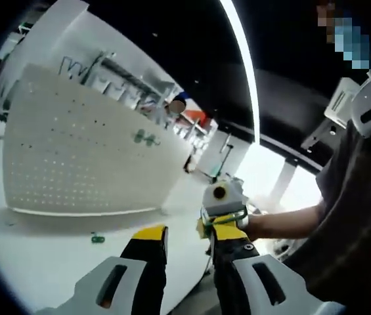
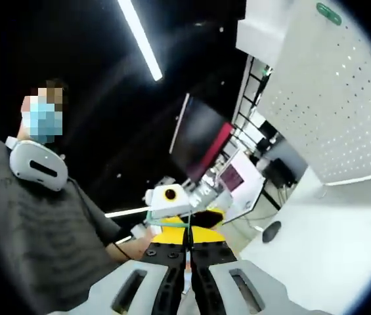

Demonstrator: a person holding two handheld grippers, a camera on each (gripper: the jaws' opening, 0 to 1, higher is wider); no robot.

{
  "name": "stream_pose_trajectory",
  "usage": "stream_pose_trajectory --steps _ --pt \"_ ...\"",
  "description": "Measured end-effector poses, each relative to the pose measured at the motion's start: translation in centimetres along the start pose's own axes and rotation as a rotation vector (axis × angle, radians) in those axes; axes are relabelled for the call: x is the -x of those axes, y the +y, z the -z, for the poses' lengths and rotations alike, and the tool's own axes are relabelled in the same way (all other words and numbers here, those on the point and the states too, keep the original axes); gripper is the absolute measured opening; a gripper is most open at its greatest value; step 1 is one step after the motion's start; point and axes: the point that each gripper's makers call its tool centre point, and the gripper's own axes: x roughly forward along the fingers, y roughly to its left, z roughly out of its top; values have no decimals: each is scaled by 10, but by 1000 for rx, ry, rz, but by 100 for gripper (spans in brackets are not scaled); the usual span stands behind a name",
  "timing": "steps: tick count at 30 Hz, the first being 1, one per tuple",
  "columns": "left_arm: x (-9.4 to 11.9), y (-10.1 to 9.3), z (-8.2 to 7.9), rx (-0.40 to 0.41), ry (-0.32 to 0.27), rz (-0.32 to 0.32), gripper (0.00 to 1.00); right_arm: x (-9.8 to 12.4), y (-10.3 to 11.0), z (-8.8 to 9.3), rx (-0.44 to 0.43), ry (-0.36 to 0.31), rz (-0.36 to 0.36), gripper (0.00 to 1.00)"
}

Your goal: Insert the hook assembly into the mounting plate slot until the hook locks in place.

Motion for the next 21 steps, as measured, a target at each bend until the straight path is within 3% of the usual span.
stream_pose_trajectory --steps 5,9,16,21 --pt "0 -7 -7 46 -33 41 21 -2 6 2 15 18 -22 0" --pt "-5 -17 -6 83 -27 87 16 -8 9 4 29 32 -40 0" --pt "-8 -25 -6 108 -25 124 7 -10 12 10 35 58 -62 0" --pt "-6 -24 -5 144 -28 129 6 -11 13 10 41 60 -69 0"
